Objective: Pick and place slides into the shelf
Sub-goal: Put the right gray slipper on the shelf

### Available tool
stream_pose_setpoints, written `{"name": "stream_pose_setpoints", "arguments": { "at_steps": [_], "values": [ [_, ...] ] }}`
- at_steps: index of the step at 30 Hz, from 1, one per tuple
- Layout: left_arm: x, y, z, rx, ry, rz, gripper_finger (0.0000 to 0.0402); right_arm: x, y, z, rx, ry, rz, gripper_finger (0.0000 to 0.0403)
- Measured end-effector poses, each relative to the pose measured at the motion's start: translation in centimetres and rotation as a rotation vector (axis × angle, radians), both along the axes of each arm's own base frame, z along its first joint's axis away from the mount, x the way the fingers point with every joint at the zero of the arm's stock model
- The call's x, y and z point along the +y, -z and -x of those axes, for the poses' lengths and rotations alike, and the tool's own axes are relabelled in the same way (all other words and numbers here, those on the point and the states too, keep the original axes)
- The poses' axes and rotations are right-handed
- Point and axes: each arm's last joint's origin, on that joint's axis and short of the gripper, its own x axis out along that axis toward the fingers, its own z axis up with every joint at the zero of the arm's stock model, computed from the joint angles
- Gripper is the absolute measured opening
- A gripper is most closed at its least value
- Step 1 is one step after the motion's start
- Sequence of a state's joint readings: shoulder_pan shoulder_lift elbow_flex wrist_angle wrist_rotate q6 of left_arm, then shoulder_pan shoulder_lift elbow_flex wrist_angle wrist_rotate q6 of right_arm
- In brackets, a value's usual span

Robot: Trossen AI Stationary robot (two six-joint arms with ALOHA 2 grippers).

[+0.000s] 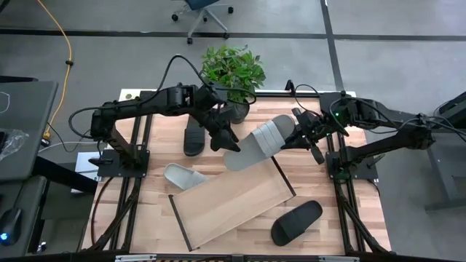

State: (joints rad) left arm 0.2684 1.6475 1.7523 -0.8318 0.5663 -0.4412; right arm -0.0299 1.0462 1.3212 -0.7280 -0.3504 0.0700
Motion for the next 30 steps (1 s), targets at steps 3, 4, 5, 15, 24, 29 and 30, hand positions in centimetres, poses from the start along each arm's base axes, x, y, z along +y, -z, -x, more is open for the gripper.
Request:
{"name": "stream_pose_setpoints", "arguments": {
  "at_steps": [3,4,5,15,24,29,30],
  "values": [
    [0.15,0.54,-0.68,-0.001,0.011,0.010,0.0266,0.00,0.00,0.00,0.000,0.000,0.000,0.0000],
    [0.14,0.69,-0.70,0.006,0.017,0.015,0.0266,0.00,-0.01,0.00,-0.001,0.000,0.000,0.0000],
    [0.19,0.79,-0.91,-0.001,0.023,0.013,0.0266,0.00,-0.03,0.00,-0.003,0.000,0.000,0.0000],
    [0.21,1.01,-1.14,-0.014,0.056,-0.004,0.0248,0.01,-0.13,-0.05,-0.016,-0.007,0.002,0.0000],
    [0.21,1.00,-1.13,-0.024,0.069,-0.025,0.0127,0.00,-0.25,-0.11,-0.032,-0.008,0.008,0.0000],
    [0.19,0.95,-1.12,-0.029,0.077,-0.024,0.0056,0.00,-0.24,-0.11,-0.029,-0.003,0.006,0.0000],
    [0.19,0.94,-1.11,-0.029,0.078,-0.024,0.0051,0.00,-0.24,-0.10,-0.028,-0.001,0.003,0.0000]
  ]
}}
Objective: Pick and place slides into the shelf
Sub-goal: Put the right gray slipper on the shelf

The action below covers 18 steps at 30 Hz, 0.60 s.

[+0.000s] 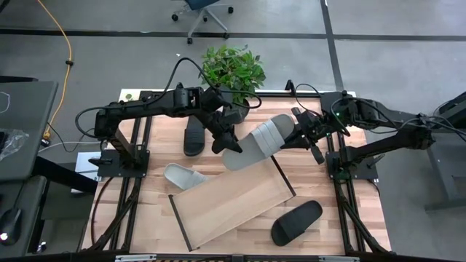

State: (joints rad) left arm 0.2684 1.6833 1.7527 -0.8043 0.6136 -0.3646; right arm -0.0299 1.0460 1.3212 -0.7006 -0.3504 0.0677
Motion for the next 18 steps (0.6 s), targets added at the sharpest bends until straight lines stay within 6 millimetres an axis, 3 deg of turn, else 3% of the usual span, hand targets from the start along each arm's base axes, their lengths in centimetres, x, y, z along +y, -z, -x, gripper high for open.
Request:
{"name": "stream_pose_setpoints", "arguments": {
  "at_steps": [8,11,18],
  "values": [
    [0.0,0.0,0.0,0.000,0.000,-0.002,0.0066,-0.1,-0.1,0.1,0.006,0.017,-0.028,0.0010],
    [0.0,0.0,0.0,0.001,-0.005,-0.006,0.0072,-0.4,-0.3,0.6,-0.002,0.049,-0.054,0.0034],
    [0.1,0.1,0.1,0.011,-0.013,-0.026,0.0047,-1.5,-1.8,2.8,-0.098,0.146,-0.090,0.0103]
  ]
}}
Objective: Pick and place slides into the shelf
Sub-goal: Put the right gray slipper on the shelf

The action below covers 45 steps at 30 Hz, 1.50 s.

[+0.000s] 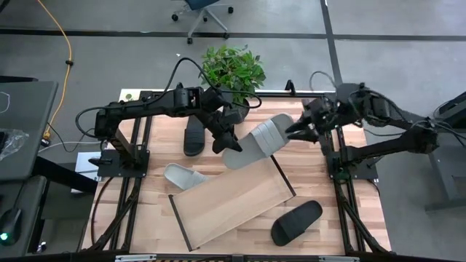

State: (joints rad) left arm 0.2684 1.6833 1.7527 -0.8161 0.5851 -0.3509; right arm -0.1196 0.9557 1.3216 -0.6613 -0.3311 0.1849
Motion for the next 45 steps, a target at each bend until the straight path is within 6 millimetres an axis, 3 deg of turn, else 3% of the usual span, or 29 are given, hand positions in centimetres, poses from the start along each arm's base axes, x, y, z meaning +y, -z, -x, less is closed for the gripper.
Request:
{"name": "stream_pose_setpoints", "arguments": {
  "at_steps": [11,17,25,30,37,45],
  "values": [
    [-0.1,-0.7,-0.6,-0.083,-0.044,-0.079,0.0055,-0.5,-2.6,7.3,-0.237,0.446,0.007,0.0121],
    [-1.0,-2.2,0.0,-0.155,-0.051,-0.134,0.0044,-0.2,-0.2,10.0,-0.296,0.496,-0.133,0.0121],
    [-1.6,-5.3,3.1,-0.231,-0.154,-0.235,0.0051,-0.3,4.9,7.8,-0.392,0.446,-0.300,0.0121],
    [-1.9,-7.0,6.2,-0.217,-0.228,-0.298,0.0044,-0.4,6.5,6.2,-0.353,0.417,-0.346,0.0121],
    [-2.3,-9.0,10.1,-0.215,-0.407,-0.436,0.0053,-0.1,6.4,3.5,-0.361,0.320,-0.357,0.0121],
    [-2.4,-11.2,9.7,-0.426,-0.489,-0.527,0.0044,0.5,5.8,0.5,-0.477,0.302,-0.290,0.0121]
  ]
}}
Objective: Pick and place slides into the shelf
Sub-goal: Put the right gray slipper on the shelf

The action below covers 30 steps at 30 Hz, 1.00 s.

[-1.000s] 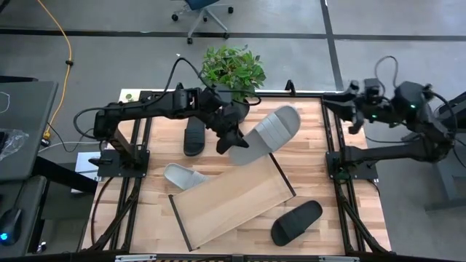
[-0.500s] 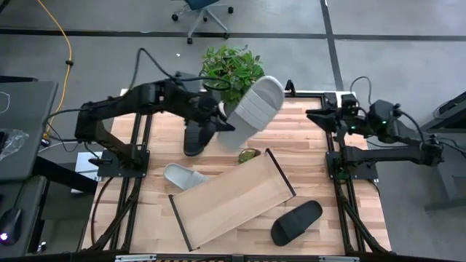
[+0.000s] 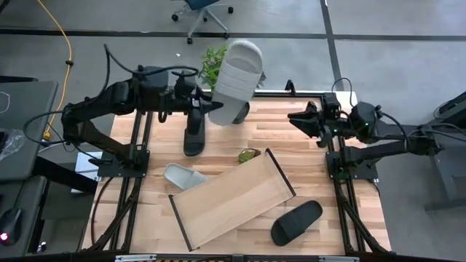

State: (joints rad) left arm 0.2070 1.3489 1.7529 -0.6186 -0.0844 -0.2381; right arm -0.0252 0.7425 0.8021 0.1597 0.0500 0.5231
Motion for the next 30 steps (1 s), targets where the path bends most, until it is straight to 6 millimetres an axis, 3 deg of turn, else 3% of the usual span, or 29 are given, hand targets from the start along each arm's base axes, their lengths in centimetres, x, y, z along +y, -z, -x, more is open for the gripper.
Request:
{"name": "stream_pose_setpoints", "arguments": {
  "at_steps": [7,18,30],
  "values": [
    [0.5,-1.0,-2.1,-0.169,0.006,-0.072,0.0054,0.2,-0.6,-2.2,-0.123,-0.018,0.066,0.0126],
    [0.2,-0.8,-4.9,-0.269,0.041,-0.095,0.0050,-0.1,-1.7,-2.6,-0.261,0.056,0.106,0.0142],
    [-1.2,1.0,-7.4,-0.213,0.082,-0.035,0.0050,-0.1,-7.8,-1.7,-0.131,0.127,0.313,0.0142]
  ]
}}
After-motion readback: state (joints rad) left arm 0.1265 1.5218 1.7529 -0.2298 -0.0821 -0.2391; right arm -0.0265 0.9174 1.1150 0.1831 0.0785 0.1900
